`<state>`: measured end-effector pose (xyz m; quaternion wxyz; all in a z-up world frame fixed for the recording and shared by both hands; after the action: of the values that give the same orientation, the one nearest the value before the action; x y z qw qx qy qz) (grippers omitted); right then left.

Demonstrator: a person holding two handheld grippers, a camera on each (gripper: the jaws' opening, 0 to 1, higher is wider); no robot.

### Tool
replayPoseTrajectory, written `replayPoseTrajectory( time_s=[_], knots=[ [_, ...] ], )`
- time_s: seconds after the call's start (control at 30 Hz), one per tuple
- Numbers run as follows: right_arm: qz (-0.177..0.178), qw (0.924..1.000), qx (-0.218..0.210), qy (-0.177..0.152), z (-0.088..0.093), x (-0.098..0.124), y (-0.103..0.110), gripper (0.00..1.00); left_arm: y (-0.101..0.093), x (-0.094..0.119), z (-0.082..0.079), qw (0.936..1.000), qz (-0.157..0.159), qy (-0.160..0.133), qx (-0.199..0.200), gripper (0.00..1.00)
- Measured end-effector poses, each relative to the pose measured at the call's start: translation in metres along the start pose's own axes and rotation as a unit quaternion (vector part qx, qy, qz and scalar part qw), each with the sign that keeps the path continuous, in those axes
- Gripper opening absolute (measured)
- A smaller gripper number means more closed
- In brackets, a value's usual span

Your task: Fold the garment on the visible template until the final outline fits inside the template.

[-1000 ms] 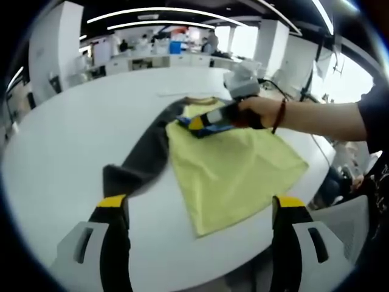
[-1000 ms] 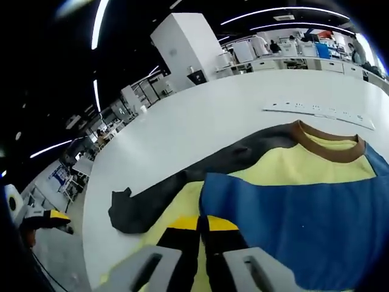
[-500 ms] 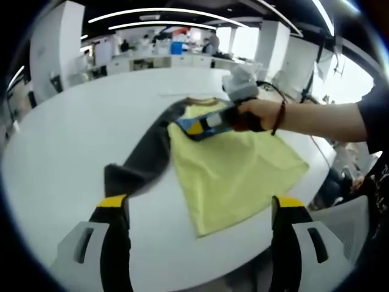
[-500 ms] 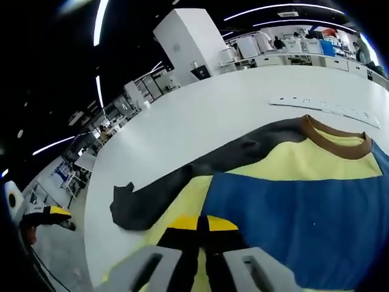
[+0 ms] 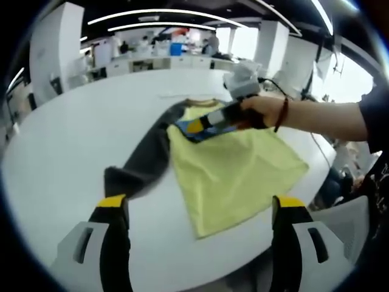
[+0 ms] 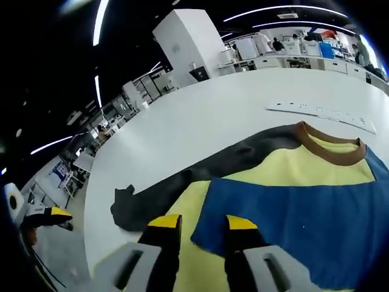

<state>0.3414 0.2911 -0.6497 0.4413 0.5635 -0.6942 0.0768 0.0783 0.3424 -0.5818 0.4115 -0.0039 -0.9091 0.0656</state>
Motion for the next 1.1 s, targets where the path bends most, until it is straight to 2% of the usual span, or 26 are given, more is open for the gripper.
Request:
replayPoseTrajectory(
  time_s=[0.1, 0.2, 0.33, 0.47, 0.83, 1.1],
  knots=[
    [0.004, 0.9999, 0.010, -0.005, -0.005, 0.011, -0.001, 0.42, -0.001, 0.000, -0.002, 1.0000, -0.001, -0.002, -0.004, 0.95],
    [-0.003, 0.9998, 0.015, -0.009, -0.010, 0.023, -0.001, 0.45, -0.002, 0.000, -0.004, 1.0000, 0.000, -0.003, -0.008, 0.95],
    [0.004, 0.9996, 0.023, -0.013, -0.014, 0.037, -0.006, 0.47, -0.003, 0.001, -0.007, 0.9999, -0.002, -0.005, -0.012, 0.96],
    [0.027, 0.9991, 0.021, -0.025, -0.015, 0.055, -0.021, 0.49, -0.003, 0.001, -0.009, 0.9998, -0.005, -0.010, -0.014, 0.98],
    [0.089, 0.9955, -0.015, -0.030, 0.002, 0.097, -0.071, 0.54, -0.009, -0.003, -0.011, 0.9994, 0.001, -0.004, -0.035, 0.99],
    [0.110, 0.9924, -0.042, -0.035, 0.011, 0.120, -0.098, 0.56, -0.011, -0.005, -0.014, 0.9992, 0.005, -0.003, -0.040, 0.99]
  ],
)
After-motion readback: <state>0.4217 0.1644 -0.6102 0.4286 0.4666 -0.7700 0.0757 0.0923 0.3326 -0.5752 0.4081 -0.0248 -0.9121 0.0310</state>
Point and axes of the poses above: the point that each gripper's makers call its tool centre point, and the gripper's own axes: x roughly backward along the fingers, y roughly to its left, z roughly out of its underside, the point moved 8 cm from there along x, roughly backward along the fingers, and after that the axes turned 9 degrees about y, right-handed, at the moved point
